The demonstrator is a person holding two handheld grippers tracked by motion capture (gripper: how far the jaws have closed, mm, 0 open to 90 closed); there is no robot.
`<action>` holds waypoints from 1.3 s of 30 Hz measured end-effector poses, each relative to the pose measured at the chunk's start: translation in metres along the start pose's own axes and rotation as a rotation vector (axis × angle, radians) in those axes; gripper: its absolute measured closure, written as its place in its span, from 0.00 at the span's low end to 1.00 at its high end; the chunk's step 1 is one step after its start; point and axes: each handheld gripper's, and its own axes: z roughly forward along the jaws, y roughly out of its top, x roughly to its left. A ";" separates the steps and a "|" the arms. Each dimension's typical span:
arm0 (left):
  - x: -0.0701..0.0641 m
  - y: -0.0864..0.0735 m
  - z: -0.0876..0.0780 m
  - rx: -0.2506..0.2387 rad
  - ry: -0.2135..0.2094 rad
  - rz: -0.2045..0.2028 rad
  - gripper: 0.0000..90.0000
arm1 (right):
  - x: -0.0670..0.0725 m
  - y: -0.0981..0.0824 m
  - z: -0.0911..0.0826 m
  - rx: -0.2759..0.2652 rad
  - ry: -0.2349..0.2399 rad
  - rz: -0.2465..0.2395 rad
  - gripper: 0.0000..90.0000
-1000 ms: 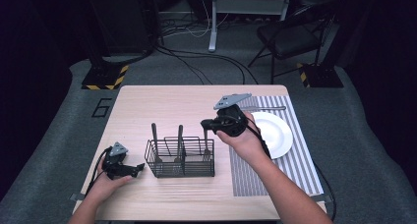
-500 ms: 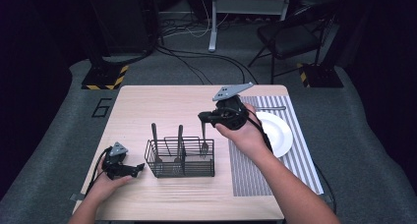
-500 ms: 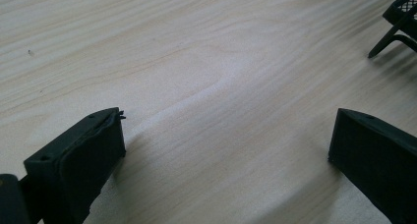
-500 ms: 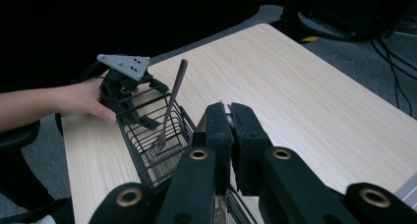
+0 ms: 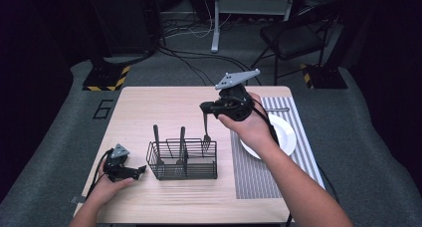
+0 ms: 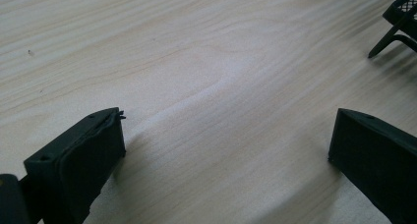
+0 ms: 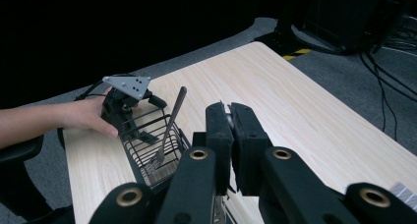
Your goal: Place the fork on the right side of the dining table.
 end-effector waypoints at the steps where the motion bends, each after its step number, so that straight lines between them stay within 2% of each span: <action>1: 0.000 0.000 0.000 0.000 0.000 0.000 0.00 | 0.000 0.001 -0.001 0.000 -0.003 -0.001 0.97; 12: 0.000 0.000 0.000 0.000 0.000 0.000 0.00 | -0.010 0.011 -0.012 -0.022 -0.045 0.008 0.97; 16: 0.000 0.000 0.000 0.000 0.000 0.000 0.00 | -0.016 0.013 -0.021 -0.035 -0.074 0.029 0.97; 21: 0.000 0.000 0.000 0.000 0.000 0.000 0.00 | -0.020 0.012 -0.029 -0.039 -0.099 0.030 0.97; 27: 0.000 0.000 0.000 0.000 0.000 0.000 0.00 | -0.027 0.002 -0.039 -0.036 -0.138 0.038 0.97; 39: 0.000 0.000 0.000 0.000 0.000 0.000 0.00 | -0.031 -0.027 -0.043 -0.033 -0.172 0.053 0.97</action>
